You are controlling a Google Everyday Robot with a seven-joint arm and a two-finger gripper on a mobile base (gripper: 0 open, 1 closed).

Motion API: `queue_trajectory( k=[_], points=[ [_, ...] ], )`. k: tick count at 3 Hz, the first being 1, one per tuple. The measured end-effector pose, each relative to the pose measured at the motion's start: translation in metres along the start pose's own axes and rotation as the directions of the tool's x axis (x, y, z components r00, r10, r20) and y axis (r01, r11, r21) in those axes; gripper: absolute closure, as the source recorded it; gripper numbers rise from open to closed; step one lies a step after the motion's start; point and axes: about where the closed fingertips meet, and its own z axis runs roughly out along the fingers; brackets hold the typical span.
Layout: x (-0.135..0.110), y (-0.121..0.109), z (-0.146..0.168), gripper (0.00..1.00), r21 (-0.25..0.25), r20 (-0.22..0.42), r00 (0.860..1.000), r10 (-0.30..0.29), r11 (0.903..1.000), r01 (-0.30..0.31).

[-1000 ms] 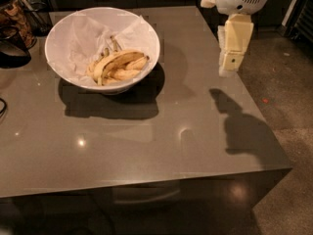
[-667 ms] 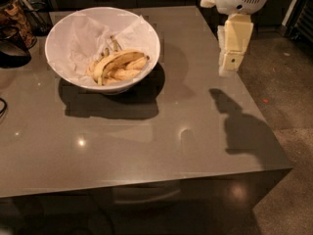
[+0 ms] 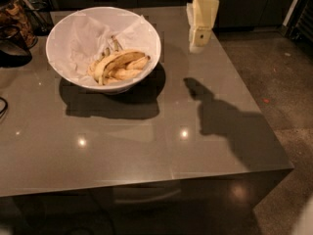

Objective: Pick banana from white bowl

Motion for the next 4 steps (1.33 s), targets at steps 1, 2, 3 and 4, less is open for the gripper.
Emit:
queue_trajectory(
  k=[1, 2, 3, 4],
  points=[
    [-0.023, -0.027, 0.010, 0.00, 0.009, 0.018, 0.998, -0.054, 0.9985, 0.054],
    [-0.029, -0.037, 0.010, 0.00, 0.047, 0.033, 0.998, -0.057, 0.9974, 0.055],
    [-0.033, -0.045, 0.012, 0.00, 0.071, 0.043, 0.997, -0.060, 0.9958, 0.057],
    [-0.049, -0.058, 0.019, 0.00, 0.084, 0.093, 0.991, -0.092, 0.9929, 0.084]
  ],
)
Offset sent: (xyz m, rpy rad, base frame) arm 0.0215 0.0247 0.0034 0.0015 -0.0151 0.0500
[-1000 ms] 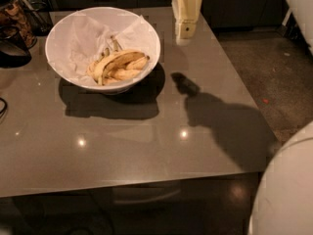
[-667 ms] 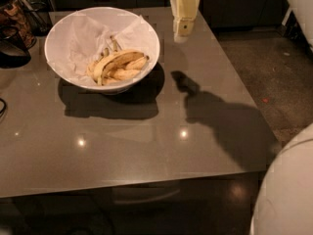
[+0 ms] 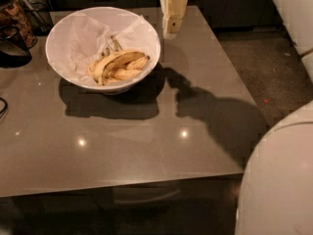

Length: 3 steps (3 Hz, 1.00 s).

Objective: Pick banana from white bowl

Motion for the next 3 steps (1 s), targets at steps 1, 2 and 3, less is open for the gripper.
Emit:
queue_trajectory(
  k=[1, 2, 3],
  points=[
    [-0.008, -0.009, 0.006, 0.00, 0.005, 0.033, 0.999, -0.017, 0.9999, 0.017],
    [-0.028, -0.023, 0.029, 0.00, -0.039, 0.051, 0.995, -0.088, 0.9952, 0.090],
    [-0.042, -0.037, 0.049, 0.00, -0.057, 0.064, 0.990, -0.127, 0.9898, 0.131]
  ],
)
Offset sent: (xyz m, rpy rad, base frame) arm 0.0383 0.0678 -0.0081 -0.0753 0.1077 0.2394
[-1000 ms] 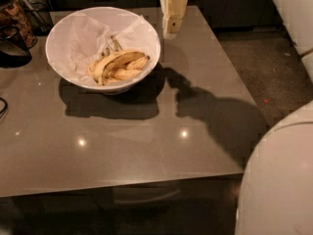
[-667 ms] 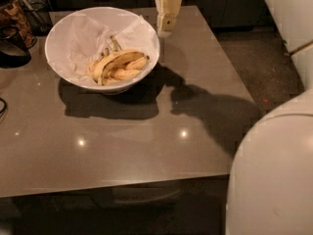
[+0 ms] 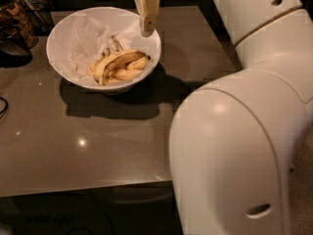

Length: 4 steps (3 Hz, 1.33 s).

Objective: Pick banana from white bowl

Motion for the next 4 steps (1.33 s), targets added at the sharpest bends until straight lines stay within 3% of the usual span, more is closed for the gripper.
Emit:
queue_trajectory(
  k=[1, 3, 4],
  points=[
    [-0.006, -0.011, 0.016, 0.00, -0.009, 0.015, 1.000, -0.021, 0.9997, 0.021],
    [-0.013, -0.023, 0.035, 0.32, -0.019, 0.030, 0.999, -0.036, 0.9991, 0.037],
    [-0.011, -0.025, 0.039, 0.35, -0.023, 0.035, 0.999, -0.034, 0.9991, 0.035]
  ],
)
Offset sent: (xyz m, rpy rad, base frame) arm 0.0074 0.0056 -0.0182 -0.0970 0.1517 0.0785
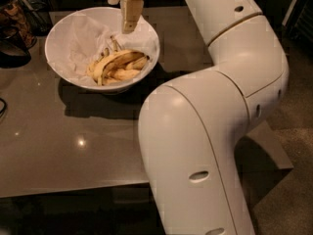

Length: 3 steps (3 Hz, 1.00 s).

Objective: Pick banana from white bowl

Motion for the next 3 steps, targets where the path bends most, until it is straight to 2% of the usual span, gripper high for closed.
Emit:
queue_trajectory(
  k=[1, 3],
  points=[
    [0.001, 0.001, 0.008, 0.39, -0.015, 0.005, 1.000, -0.003, 0.9999, 0.003],
    [0.015, 0.015, 0.034, 0.46, -0.084, 0.016, 0.999, 0.029, 0.9961, -0.027]
  ],
)
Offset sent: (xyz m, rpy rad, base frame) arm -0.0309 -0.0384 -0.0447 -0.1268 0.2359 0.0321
